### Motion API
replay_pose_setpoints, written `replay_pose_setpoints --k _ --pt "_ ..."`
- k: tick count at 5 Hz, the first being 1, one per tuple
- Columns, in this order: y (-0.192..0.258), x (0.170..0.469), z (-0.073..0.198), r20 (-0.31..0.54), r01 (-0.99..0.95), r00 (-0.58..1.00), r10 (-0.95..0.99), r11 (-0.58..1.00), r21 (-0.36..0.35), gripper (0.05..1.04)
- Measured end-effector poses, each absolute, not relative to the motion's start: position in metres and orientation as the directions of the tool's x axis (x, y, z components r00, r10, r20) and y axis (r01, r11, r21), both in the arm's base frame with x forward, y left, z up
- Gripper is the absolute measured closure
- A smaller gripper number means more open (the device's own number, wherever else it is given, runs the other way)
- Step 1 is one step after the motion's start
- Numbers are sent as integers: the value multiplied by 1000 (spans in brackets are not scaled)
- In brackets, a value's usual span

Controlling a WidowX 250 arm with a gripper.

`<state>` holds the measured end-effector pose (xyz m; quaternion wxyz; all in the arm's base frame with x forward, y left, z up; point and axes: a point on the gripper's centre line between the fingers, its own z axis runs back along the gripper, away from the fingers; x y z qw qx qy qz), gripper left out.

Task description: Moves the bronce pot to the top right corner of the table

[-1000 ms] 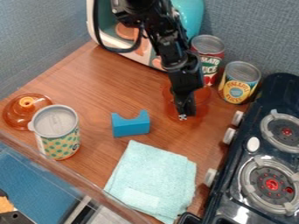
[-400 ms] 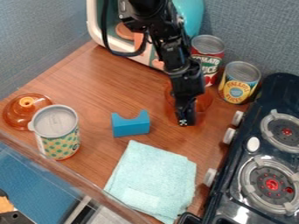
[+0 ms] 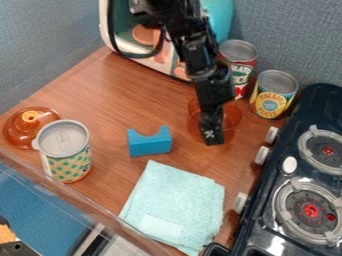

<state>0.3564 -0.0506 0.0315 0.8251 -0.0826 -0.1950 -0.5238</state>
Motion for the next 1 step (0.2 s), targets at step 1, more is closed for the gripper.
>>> replay_pose_setpoints --k 1 --pt "-48 354 66 459 887 354 -815 448 110 76"
